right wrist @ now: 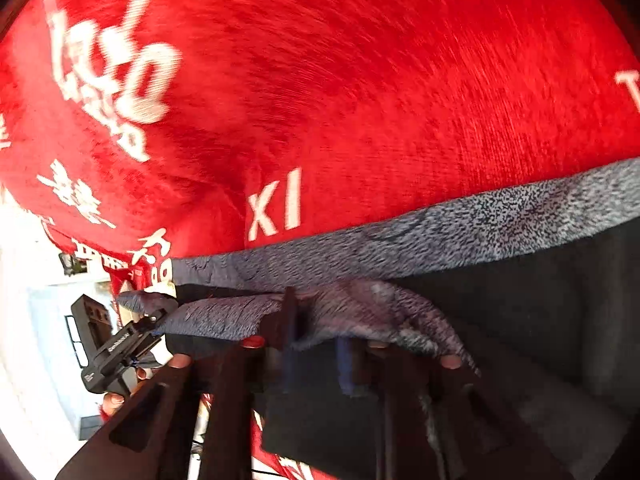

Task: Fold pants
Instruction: 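Lift the cuffs with both grippers and fold them over toward the waistband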

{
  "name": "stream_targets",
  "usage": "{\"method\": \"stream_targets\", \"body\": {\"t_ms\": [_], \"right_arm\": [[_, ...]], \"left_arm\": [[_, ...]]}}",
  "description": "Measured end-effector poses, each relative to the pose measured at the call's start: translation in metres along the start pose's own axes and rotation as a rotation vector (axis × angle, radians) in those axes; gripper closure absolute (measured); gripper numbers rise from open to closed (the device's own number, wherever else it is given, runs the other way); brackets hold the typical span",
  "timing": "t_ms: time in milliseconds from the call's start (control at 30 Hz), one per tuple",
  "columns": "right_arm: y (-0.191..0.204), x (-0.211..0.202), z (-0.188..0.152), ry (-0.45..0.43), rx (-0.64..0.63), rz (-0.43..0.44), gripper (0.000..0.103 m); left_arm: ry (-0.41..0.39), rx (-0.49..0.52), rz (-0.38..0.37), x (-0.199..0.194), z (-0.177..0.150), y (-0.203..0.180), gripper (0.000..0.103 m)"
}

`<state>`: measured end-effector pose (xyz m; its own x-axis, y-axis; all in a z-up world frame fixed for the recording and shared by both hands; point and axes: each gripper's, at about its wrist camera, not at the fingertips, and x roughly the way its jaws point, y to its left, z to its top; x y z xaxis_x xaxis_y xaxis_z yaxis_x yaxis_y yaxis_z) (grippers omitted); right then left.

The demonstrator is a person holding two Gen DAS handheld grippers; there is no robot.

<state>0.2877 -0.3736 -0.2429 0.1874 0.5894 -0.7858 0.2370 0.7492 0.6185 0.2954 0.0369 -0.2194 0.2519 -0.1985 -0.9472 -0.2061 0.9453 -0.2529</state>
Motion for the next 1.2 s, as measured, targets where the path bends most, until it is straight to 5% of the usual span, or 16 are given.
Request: {"method": "stream_targets", "body": {"t_ms": [33,133,267,467,700,800,967,1200], "right_arm": [[0.007,-0.006,-0.003,-0.016,-0.023,-0.003,0.044],[0.033,-0.017,-0.015,-0.044,-0.122,-0.034,0.044],[0.057,0.009,-0.029,0.026,-0.257,-0.118,0.074],[0.064,0.053,-0.020,-0.006,-0.392,-0.351,0.075],[0.052,0.058,-0.003,-0.067,-0.277,-0.267,0.076],[0.052,0.045,-0.008,-0.097,-0.261,-0.235,0.075],[0.042,0.006,-0.027,-0.124,-0.228,-0.199,0.059],[0.001,-0.042,-0.081,-0.091,-0.168,-0.265,0.049]], "left_arm": [[-0.031,0.015,0.014,-0.008,-0.001,-0.002,0.017],[-0.031,0.038,0.034,-0.018,-0.007,-0.001,0.017],[-0.010,0.136,0.087,-0.004,-0.016,-0.017,0.017],[-0.006,0.183,0.174,0.048,-0.011,-0.038,0.017],[-0.011,0.256,0.310,0.065,-0.018,-0.056,0.017],[0.012,0.245,0.298,0.056,-0.026,-0.064,0.017],[0.032,0.273,0.276,0.037,-0.065,-0.096,0.016],[0.077,0.385,0.256,0.029,-0.128,-0.152,0.016]]}}
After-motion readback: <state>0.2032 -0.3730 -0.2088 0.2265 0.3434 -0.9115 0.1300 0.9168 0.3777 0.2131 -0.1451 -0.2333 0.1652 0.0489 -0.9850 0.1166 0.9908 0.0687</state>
